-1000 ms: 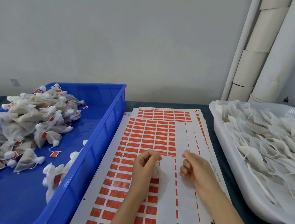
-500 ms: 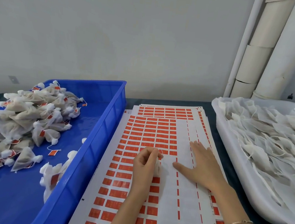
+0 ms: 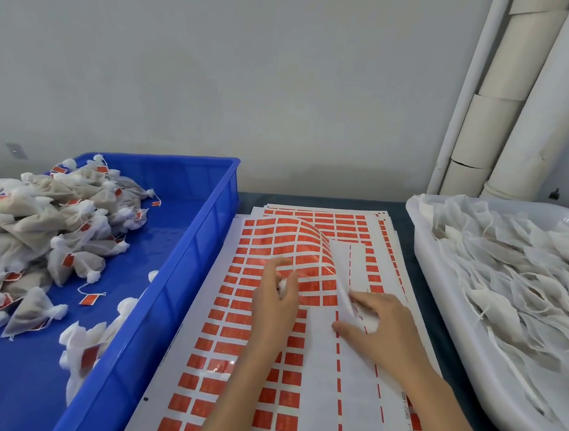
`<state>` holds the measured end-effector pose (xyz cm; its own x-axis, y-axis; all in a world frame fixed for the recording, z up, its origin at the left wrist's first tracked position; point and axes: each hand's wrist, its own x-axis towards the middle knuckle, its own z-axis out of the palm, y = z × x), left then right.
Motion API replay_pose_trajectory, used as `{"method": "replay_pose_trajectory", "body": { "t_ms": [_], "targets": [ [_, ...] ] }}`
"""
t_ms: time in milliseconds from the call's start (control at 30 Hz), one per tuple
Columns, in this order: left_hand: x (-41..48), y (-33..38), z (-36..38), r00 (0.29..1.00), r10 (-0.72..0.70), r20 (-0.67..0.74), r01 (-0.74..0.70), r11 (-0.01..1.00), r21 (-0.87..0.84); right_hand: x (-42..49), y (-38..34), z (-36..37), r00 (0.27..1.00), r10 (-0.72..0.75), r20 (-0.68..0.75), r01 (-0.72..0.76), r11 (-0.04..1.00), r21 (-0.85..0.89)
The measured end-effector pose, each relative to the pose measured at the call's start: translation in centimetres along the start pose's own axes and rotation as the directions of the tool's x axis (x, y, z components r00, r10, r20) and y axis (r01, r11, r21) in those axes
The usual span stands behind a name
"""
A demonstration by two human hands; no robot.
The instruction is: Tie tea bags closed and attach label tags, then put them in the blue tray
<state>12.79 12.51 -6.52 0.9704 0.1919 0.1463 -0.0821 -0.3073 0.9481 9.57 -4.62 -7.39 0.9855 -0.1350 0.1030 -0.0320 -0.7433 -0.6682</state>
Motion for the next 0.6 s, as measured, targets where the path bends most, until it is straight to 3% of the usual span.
{"method": "replay_pose_trajectory", "body": {
  "t_ms": [167, 267, 367, 433, 500, 533, 600],
  "targets": [
    [-0.1, -0.2, -0.8, 0.989, 0.096, 0.113, -0.101, 0.994, 0.04, -0.2, -0.4, -0.4, 0.999, -0.048, -0.025, 0.051, 0.983, 0.175],
    [-0.3, -0.6, -0.8, 0.979, 0.109, 0.17, -0.121, 0.991, 0.062, -0.1, -0.5, -0.8, 0.994, 0.039, -0.099, -0.003, 0.941, 0.34],
    [-0.5, -0.6, -0.3, 0.965, 0.13, 0.229, -0.156, 0.982, 0.102, 0.0, -1.0, -1.1, 0.961, 0.217, -0.172, -0.091, 0.835, 0.543],
    [-0.6, -0.8, 0.0, 0.957, 0.133, 0.256, -0.171, 0.976, 0.134, -0.1, -1.1, -1.5, 0.945, 0.32, -0.075, -0.185, 0.707, 0.682],
    [-0.7, -1.0, 0.1, 0.952, 0.135, 0.275, -0.186, 0.968, 0.168, 0.1, -0.8, -2.2, 0.932, 0.317, 0.177, -0.332, 0.546, 0.769],
    [-0.7, -1.1, 0.1, 0.95, 0.137, 0.28, -0.193, 0.964, 0.183, 0.2, -0.8, -2.6, 0.915, 0.271, 0.3, -0.401, 0.505, 0.764],
    [-0.8, -1.1, 0.1, 0.947, 0.148, 0.284, -0.207, 0.96, 0.191, 0.3, -0.9, -2.6, 0.885, 0.208, 0.416, -0.458, 0.544, 0.703]
  ]
}}
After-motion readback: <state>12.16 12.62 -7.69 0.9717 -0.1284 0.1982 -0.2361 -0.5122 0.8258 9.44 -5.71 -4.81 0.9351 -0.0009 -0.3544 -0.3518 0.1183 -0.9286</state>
